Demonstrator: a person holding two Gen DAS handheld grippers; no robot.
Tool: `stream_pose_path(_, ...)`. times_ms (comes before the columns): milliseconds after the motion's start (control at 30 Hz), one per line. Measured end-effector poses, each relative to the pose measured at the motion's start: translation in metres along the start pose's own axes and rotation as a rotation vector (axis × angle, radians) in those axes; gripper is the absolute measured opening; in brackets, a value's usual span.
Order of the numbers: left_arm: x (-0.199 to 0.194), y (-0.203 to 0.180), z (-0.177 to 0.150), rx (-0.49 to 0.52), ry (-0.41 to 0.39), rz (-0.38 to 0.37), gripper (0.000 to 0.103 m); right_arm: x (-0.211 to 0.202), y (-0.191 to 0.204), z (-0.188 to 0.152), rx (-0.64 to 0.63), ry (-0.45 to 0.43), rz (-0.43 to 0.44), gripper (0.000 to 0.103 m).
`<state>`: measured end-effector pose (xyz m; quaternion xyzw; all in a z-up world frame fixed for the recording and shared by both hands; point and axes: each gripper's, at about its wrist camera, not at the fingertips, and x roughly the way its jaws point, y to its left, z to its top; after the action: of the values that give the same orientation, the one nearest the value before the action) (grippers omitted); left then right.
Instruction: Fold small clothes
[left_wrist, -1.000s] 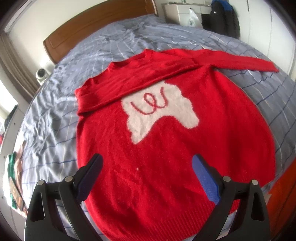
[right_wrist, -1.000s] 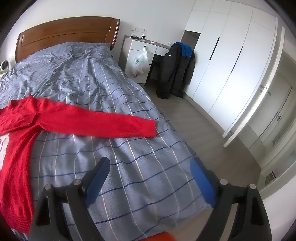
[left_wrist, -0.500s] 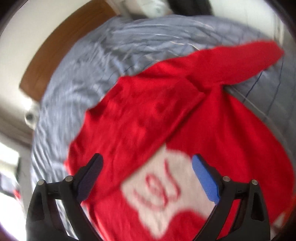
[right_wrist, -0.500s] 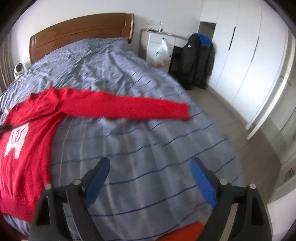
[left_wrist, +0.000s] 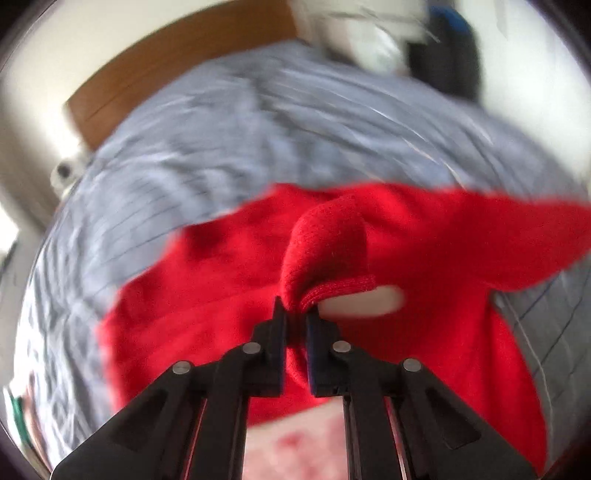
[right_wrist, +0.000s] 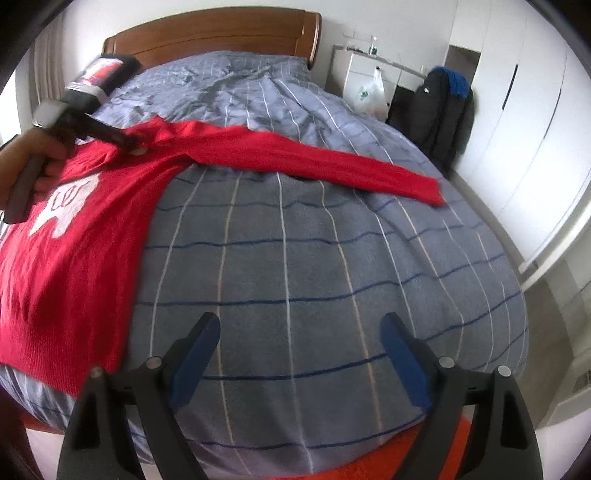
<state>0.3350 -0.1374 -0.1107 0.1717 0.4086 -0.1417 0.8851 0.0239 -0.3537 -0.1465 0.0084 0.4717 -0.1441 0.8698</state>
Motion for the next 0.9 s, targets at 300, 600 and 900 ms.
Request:
stream_pose_path(300, -0.058, 0.263, -0.140, -0.467, 0.079, 0.424, 0.007, 0.004, 0.023, 0.000, -0.055, -0.008, 0.031, 0.087)
stream_pose_path(600, -0.029, 0.342, -0.253, -0.767, 0.256, 0.536, 0.006, 0.008, 0.045, -0.004, -0.116, 0.000, 0.025, 0.087)
stream_pose_path(900, -0.011, 0.339, -0.259, -0.717, 0.304, 0.543, 0.010, 0.013, 0.041, -0.006, -0.093, 0.022, -0.004, 0.087)
